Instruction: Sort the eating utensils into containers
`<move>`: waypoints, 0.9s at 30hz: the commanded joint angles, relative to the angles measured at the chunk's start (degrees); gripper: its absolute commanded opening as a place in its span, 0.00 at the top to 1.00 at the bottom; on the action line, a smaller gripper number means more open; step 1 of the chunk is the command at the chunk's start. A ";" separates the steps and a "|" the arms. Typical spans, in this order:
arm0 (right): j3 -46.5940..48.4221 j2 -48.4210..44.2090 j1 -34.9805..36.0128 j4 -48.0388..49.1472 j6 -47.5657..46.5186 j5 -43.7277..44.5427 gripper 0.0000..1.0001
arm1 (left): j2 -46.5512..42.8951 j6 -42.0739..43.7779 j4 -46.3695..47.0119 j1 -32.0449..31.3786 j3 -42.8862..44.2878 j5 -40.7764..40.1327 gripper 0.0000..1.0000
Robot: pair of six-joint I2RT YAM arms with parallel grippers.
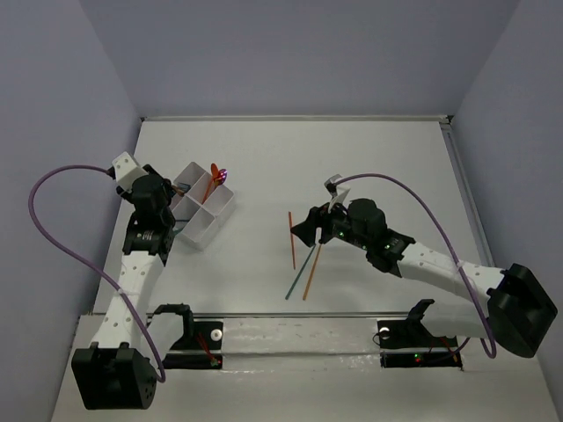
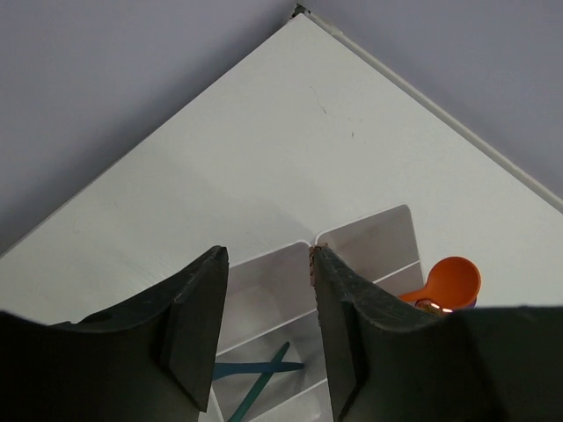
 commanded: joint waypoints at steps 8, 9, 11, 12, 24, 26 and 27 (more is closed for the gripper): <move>5.36 7.85 0.41 -6.10 -0.84 6.73 0.61 | -9.61 -0.79 4.35 -0.40 0.64 7.50 0.43; 6.15 10.47 0.41 -6.99 -0.92 7.00 0.63 | -11.19 -0.44 4.61 -1.37 0.73 8.90 0.43; 8.69 13.21 0.41 -10.23 -0.93 7.53 0.64 | -12.25 -0.09 4.70 -2.68 1.26 13.28 0.42; 9.58 14.53 0.41 -11.21 -0.84 7.79 0.66 | -12.69 0.18 4.44 -3.39 1.52 14.53 0.41; 18.72 29.73 3.91 -20.70 -0.66 17.89 0.55 | -12.70 2.82 1.71 -15.88 2.32 33.52 0.29; 21.09 31.76 4.71 -21.76 -0.49 18.95 0.54 | -12.70 2.73 2.24 -15.88 1.79 35.29 0.29; 21.97 33.60 5.50 -22.98 -0.31 20.00 0.54 | -12.52 2.82 2.33 -15.88 1.53 36.68 0.29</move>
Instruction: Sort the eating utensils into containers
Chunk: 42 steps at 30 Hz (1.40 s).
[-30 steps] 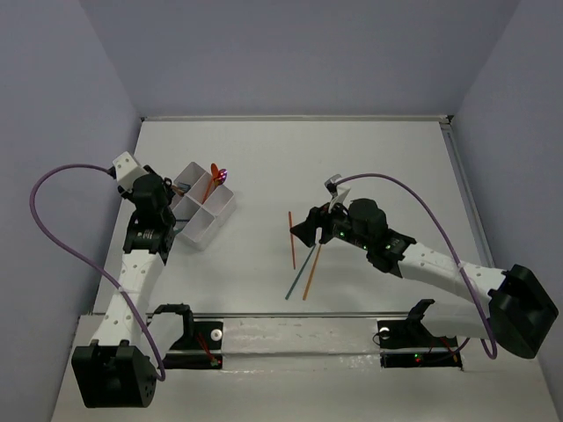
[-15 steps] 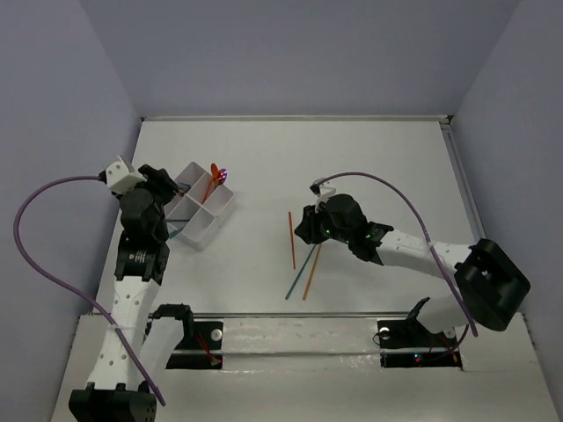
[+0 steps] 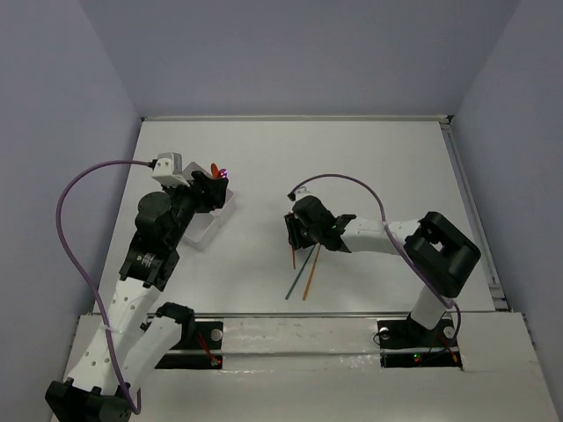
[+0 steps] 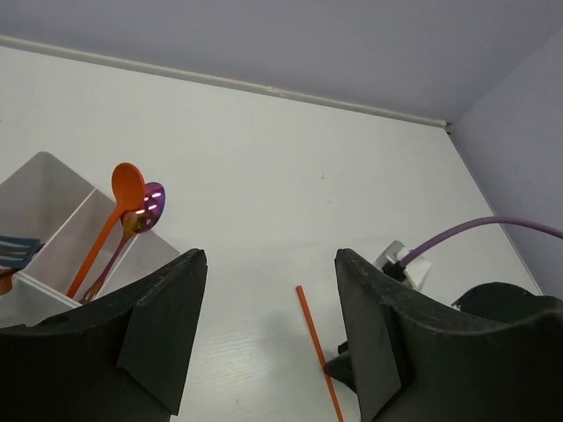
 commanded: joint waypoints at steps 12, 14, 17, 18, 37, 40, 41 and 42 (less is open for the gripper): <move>16.11 16.17 5.21 -15.20 4.25 15.58 0.88 | 0.11 1.46 0.31 -0.34 1.90 11.19 0.28; 15.94 16.35 5.21 -12.59 4.61 15.76 0.93 | 0.64 0.94 0.13 -0.34 1.99 11.54 0.28; 16.11 15.30 5.21 -9.34 4.35 15.76 0.93 | 1.17 0.59 -0.57 -0.34 2.16 11.45 0.28; 16.03 14.60 5.21 -8.01 3.82 15.76 0.93 | 1.60 0.50 -0.66 -0.34 2.16 11.45 0.28; 2.40 -9.40 8.37 22.41 0.48 3.46 0.93 | 12.59 -1.96 -0.57 -0.34 2.52 21.20 0.28; 2.58 -10.11 8.99 24.08 -0.22 3.19 0.93 | 13.38 -2.67 0.13 -0.34 2.25 22.52 0.28; 2.84 -10.02 9.60 24.26 -0.31 3.01 0.93 | 13.47 -3.02 0.48 -0.34 2.08 22.87 0.28; 3.10 -9.85 9.61 24.35 -0.31 2.58 0.93 | 13.82 -3.37 1.09 -0.34 1.90 23.14 0.28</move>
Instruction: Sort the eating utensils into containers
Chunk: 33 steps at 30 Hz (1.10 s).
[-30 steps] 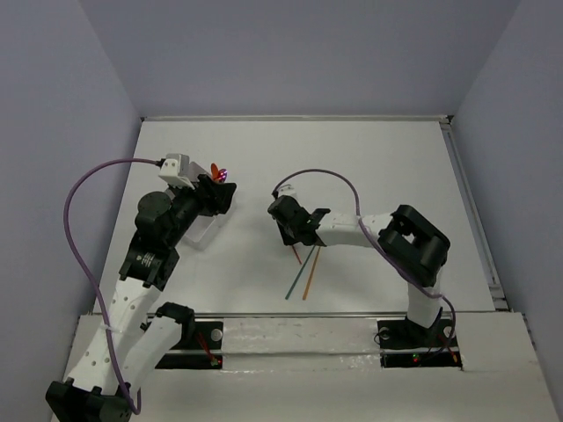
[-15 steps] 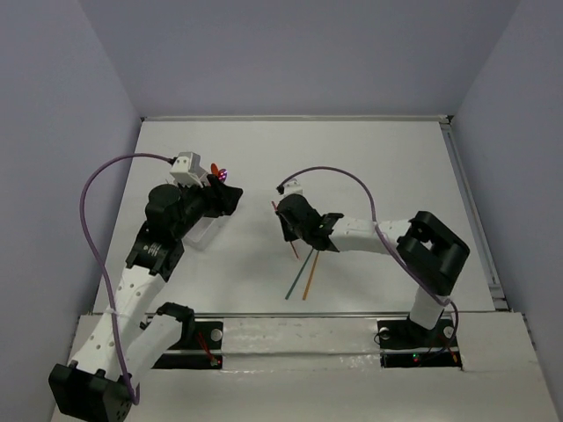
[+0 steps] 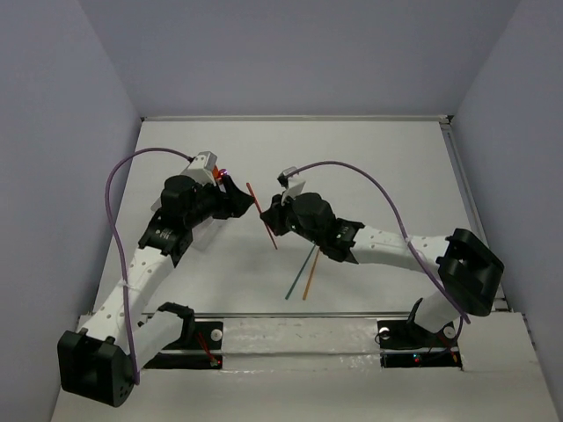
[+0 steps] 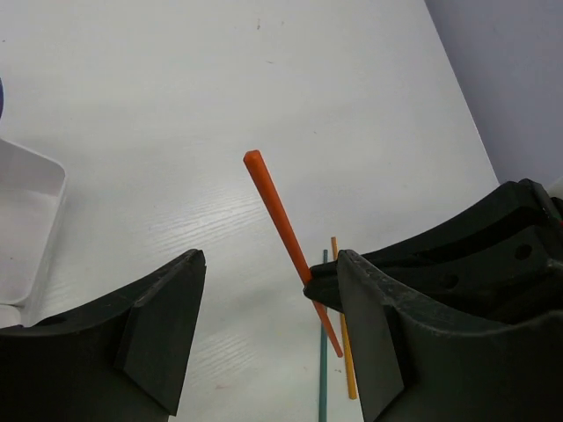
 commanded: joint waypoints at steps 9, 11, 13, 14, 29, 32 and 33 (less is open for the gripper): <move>0.35 -1.78 3.28 7.46 -1.36 -2.50 0.93 | 2.60 -1.54 3.50 -0.19 1.88 3.89 0.31; 0.26 -2.04 3.81 7.55 -1.63 -2.85 0.93 | 2.34 -1.45 3.68 -0.19 1.97 3.19 0.37; -0.17 -2.22 3.81 7.72 -1.54 -3.20 0.93 | 1.99 -1.54 4.03 -0.19 1.88 2.83 0.48; -0.44 -2.40 4.42 7.90 -1.45 -3.29 0.93 | 1.90 -1.45 4.03 -0.19 1.79 2.57 0.51; -6.50 -9.51 4.42 5.70 -0.22 -2.68 0.37 | -1.17 0.66 2.01 2.18 3.72 -10.42 0.94; -10.36 -15.29 4.42 4.74 -0.66 -1.45 0.36 | -2.05 -0.04 2.01 3.32 5.74 -14.29 0.94; -12.11 -16.45 4.42 4.47 -0.83 -0.40 0.36 | -2.40 -0.22 2.10 3.33 6.96 -15.35 0.94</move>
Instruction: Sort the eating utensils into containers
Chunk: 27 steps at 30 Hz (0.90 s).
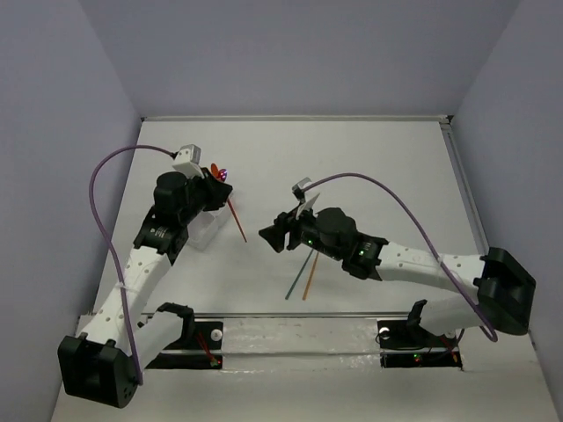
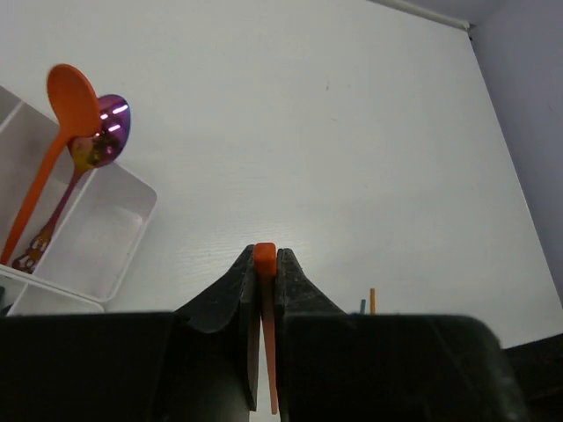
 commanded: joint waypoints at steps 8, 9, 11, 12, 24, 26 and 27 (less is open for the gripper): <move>-10.42 -15.36 0.51 -3.26 -1.34 6.69 0.36 | 1.43 5.26 4.79 1.01 10.61 -25.18 0.94; -10.87 -16.85 0.51 -3.35 -1.25 6.86 0.36 | 2.92 5.97 6.19 1.01 10.61 -26.42 0.94; -11.66 -18.17 0.51 -3.79 -0.99 6.86 0.36 | 4.50 7.46 7.34 1.01 10.61 -28.10 0.94; -12.36 -18.79 0.51 -4.23 -0.73 6.78 0.36 | 5.91 7.82 8.65 1.01 10.43 -29.15 0.94; -15.97 -24.95 0.51 -6.69 1.21 4.75 0.36 | 12.77 13.44 18.59 1.01 8.68 -36.36 0.94; -16.84 -25.12 0.51 -6.52 1.65 4.93 0.36 | 13.83 14.23 20.18 1.01 7.45 -37.07 0.94; -17.02 -25.12 0.51 -6.52 1.91 4.84 0.36 | 14.09 14.24 20.53 1.01 7.10 -37.50 0.94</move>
